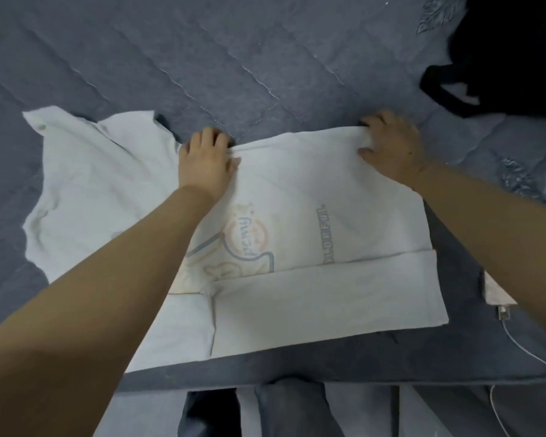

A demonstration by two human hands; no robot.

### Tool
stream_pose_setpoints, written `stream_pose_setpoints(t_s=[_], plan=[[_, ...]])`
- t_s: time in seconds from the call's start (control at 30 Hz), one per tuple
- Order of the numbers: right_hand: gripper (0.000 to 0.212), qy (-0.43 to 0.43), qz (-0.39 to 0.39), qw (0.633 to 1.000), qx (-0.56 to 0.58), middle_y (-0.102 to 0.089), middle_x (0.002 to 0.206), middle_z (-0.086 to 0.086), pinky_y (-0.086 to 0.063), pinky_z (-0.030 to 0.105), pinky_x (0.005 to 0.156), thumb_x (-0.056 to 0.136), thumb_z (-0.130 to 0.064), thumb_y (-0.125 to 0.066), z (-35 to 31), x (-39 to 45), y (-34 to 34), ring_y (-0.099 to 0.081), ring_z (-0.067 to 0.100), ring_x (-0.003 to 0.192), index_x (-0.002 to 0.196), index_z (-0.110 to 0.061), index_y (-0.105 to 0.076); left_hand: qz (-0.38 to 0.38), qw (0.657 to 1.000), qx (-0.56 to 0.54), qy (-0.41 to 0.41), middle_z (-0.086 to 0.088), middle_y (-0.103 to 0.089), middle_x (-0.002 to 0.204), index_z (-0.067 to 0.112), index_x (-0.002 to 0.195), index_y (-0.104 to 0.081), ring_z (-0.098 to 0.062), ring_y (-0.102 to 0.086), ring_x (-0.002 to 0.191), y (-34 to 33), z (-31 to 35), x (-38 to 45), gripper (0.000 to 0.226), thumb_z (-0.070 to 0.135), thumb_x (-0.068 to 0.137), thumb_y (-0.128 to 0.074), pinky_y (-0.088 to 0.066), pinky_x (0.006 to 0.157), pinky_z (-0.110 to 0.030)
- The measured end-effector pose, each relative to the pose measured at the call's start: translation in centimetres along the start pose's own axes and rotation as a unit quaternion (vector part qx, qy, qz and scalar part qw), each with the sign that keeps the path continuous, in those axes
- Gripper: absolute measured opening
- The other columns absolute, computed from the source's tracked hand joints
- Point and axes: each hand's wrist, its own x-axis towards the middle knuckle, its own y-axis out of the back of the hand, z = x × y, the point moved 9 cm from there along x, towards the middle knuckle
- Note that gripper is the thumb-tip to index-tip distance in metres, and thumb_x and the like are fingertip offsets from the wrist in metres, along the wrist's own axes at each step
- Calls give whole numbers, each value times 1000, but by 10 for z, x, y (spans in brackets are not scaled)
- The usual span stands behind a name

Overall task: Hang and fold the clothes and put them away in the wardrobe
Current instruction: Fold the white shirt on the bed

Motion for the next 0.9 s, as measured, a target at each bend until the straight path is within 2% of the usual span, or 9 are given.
stream_pose_setpoints(t_s=[0.1,0.17,0.23,0.33,0.5,0.6,0.73,0.8,0.9], plan=[[46,8,-14,1000,2,-61,114,17,-35,40,91,86,-39,-69,16,10,0,-53,35,108,118,-8,-56,-19,1000,20,4,-15,-54,124,10,117,-59,-33,-45,117,-5,-15,5,44,47,96,-51,-29,98,-43],[40,10,-67,995,71,-65,101,17,-39,34,78,89,-36,-68,26,6,-3,-59,32,94,110,-4,-57,-24,998,34,-44,-15,-61,114,8,111,-60,-33,-52,108,-1,-10,2,44,48,98,-45,-31,94,-42],[28,46,-51,992,102,-65,95,18,-38,31,68,91,-24,-67,24,-5,7,-60,31,85,105,-2,-59,26,993,6,-118,-18,-62,98,4,97,-59,-36,-57,89,18,2,-13,39,41,99,-48,-37,79,-43],[14,104,31,992,67,-61,92,19,-35,32,74,81,3,-66,16,-35,33,-57,35,82,93,0,-59,63,978,-44,-192,-16,-58,84,2,88,-57,-36,-56,65,48,16,-50,27,29,95,-59,-39,56,-37],[34,93,36,994,39,-58,86,16,-35,34,73,60,19,-65,23,-117,46,-57,35,77,88,0,-64,31,968,-68,-239,-10,-59,85,9,98,-66,-31,-60,66,62,29,-116,25,19,82,-50,-44,50,-31],[38,73,31,997,-4,-59,79,19,-38,36,68,49,21,-69,27,-161,36,-59,39,73,82,3,-66,-7,962,-74,-264,-10,-61,87,9,102,-71,-30,-61,69,44,42,-150,27,2,77,-64,-49,49,-32],[35,5,4,997,-80,-57,82,21,-34,40,70,49,16,-74,42,-200,-1,-57,40,79,80,2,-64,-84,956,-74,-272,-11,-65,86,9,96,-75,-31,-65,74,2,52,-178,40,-14,63,-75,-53,50,-33],[33,-38,-16,993,-109,-58,90,24,-38,45,76,59,14,-70,49,-213,-21,-55,42,88,91,3,-68,-126,953,-55,-270,-12,-67,91,10,99,-76,-32,-67,80,-20,55,-189,42,-14,64,-74,-56,61,-34],[36,-130,-90,976,-152,-54,113,17,-30,42,91,79,1,-60,62,-232,-47,-47,35,109,114,-5,-65,-178,947,-43,-263,-10,-64,111,15,117,-70,-31,-62,101,-43,56,-198,40,-2,81,-64,-49,87,-35]])
